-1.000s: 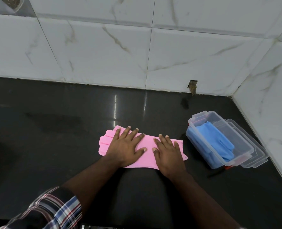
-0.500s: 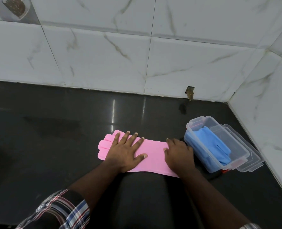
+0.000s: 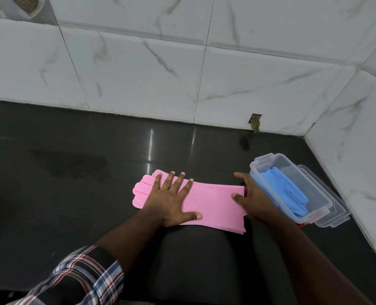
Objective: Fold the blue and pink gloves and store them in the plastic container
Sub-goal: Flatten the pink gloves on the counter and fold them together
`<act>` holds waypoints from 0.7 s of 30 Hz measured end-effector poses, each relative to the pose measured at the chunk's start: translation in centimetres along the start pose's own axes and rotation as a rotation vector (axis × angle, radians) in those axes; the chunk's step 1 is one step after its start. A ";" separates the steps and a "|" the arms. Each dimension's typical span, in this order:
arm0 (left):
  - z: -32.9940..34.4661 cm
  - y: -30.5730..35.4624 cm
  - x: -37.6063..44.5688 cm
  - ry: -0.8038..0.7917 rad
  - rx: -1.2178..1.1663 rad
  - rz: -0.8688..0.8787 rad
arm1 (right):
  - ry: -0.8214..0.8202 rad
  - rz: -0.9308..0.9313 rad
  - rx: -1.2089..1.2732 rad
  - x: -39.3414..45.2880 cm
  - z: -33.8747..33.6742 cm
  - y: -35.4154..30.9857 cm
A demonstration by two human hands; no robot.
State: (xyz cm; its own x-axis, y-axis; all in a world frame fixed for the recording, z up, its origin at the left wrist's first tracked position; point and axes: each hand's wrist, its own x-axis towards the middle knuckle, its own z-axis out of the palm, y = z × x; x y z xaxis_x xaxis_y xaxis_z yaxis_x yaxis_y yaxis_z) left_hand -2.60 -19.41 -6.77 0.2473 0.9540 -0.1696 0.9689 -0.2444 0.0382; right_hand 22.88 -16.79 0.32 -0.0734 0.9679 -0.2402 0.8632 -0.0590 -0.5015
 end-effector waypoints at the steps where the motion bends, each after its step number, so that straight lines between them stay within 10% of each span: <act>1: 0.1 0.0 0.0 -0.004 0.000 -0.001 | -0.043 -0.018 0.063 -0.4 0.2 0.3; 8: 0.1 0.1 0.0 0.000 0.006 -0.007 | -0.274 0.095 0.407 -1.9 1.1 1.7; 21: -1.0 2.4 -0.3 -0.050 0.009 0.100 | -0.239 0.050 0.107 -2.8 -3.3 0.9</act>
State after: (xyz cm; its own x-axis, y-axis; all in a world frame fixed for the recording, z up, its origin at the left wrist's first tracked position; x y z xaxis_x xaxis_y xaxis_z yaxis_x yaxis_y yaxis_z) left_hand -0.37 -20.15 -5.64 0.3416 0.9150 -0.2148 0.9394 -0.3394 0.0483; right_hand 25.52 -18.76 3.23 -0.1588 0.8789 -0.4498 0.8120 -0.1429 -0.5659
